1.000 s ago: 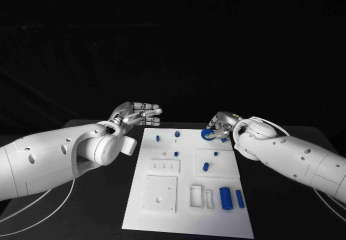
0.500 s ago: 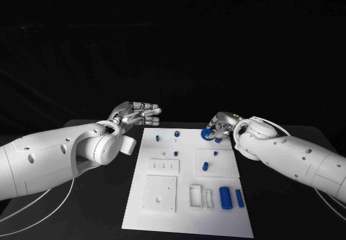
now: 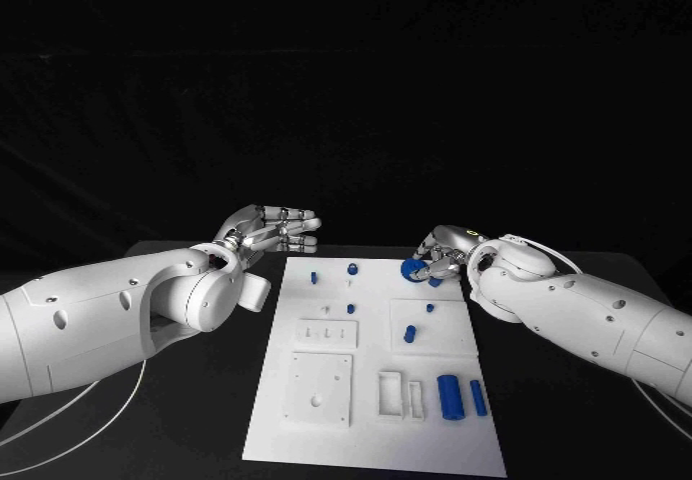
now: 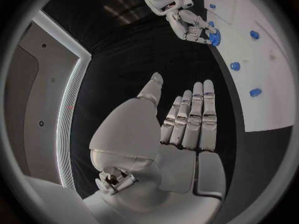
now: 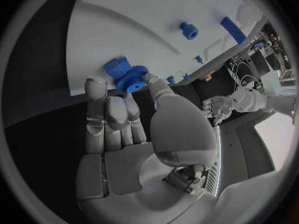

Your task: Assemble the parts on the task board

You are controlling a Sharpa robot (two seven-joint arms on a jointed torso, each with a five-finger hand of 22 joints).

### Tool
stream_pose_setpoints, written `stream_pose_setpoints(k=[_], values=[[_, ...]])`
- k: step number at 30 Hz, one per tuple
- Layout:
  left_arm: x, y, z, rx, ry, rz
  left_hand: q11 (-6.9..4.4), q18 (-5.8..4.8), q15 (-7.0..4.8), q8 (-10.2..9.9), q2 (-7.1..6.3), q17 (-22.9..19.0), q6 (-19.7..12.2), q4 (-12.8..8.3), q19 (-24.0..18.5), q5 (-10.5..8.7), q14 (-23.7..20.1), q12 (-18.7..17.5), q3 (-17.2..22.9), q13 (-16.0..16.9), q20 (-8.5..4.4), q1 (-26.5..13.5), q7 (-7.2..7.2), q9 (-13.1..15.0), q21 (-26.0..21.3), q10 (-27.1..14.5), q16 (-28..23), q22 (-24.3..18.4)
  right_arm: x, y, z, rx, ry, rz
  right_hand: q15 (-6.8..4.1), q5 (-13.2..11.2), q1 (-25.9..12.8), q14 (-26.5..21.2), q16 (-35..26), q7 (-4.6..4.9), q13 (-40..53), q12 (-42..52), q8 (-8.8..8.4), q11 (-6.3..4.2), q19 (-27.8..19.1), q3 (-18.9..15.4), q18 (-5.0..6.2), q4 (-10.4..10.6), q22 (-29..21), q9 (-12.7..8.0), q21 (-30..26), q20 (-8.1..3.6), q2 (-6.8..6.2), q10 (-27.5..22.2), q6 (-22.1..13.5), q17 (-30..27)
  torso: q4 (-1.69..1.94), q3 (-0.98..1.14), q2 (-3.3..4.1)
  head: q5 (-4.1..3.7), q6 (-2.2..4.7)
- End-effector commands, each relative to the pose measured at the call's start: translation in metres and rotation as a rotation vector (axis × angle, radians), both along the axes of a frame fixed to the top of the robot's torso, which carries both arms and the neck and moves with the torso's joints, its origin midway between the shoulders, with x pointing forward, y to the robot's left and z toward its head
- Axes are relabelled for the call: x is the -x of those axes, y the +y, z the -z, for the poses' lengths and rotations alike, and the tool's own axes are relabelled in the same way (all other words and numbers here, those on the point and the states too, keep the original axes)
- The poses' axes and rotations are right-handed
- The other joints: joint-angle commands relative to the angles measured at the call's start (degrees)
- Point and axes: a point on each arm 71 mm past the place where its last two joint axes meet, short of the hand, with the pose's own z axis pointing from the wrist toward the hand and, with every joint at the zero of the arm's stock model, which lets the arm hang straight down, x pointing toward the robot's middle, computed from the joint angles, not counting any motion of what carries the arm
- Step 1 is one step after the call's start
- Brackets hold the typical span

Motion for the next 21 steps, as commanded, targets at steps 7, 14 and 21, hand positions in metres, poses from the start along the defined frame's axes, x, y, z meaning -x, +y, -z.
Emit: stream_pose_setpoints(k=[7,14,21], values=[[0.0004,-0.0017,-0.0006,0.003,-0.006,0.018,0.08,-0.4,0.26,0.31,-0.47,0.08,-0.5,0.0,-0.21,-0.18,-0.28,0.23,-0.11,0.08,0.32,0.0,-0.06,0.05,0.23,-0.38,-0.01,-0.07,0.0025,-0.0019,0.0066,0.025,0.042,-0.003,-0.01,2.05,0.15,0.18,0.26,0.1,-0.13,-0.24,0.38,0.34,2.25,-0.57,0.77,0.07,0.32,0.07,-0.37,0.27,-0.18,-0.08,-0.28,0.13,-0.09,-0.03,0.07,-0.28,0.01],[0.0004,-0.001,-0.0001,0.003,-0.004,0.017,0.08,-0.4,0.26,0.31,-0.47,0.08,-0.5,0.0,-0.21,-0.18,-0.28,0.23,-0.11,0.08,0.32,0.0,-0.06,0.05,0.23,-0.38,-0.01,-0.07,0.003,-0.0021,0.006,0.023,0.032,0.006,-0.5,0.15,-0.36,0.2,0.14,-0.56,-0.1,-0.35,0.37,-0.3,2.31,9.73,0.42,-3.58,1.09,0.24,-0.57,-0.19,-0.09,-0.05,3.38,0.28,0.07,-0.02,0.05,-0.57,-0.08],[0.0005,-0.0009,0.0003,0.003,-0.004,0.017,0.08,-0.4,0.26,0.31,-0.47,0.08,-0.5,0.0,-0.21,-0.18,-0.28,0.23,-0.11,0.08,0.32,0.0,-0.06,0.05,0.23,-0.38,-0.01,-0.07,0.0035,0.0012,0.0037,0.037,-0.005,0.007,-0.89,-0.72,-1.59,0.24,-0.03,-1.2,-0.09,-0.44,0.35,-0.85,2.31,16.74,0.13,-6.36,1.86,0.6,-0.71,-0.59,0.15,0.08,6.22,0.43,0.12,-0.02,0.07,-0.66,-0.12]])
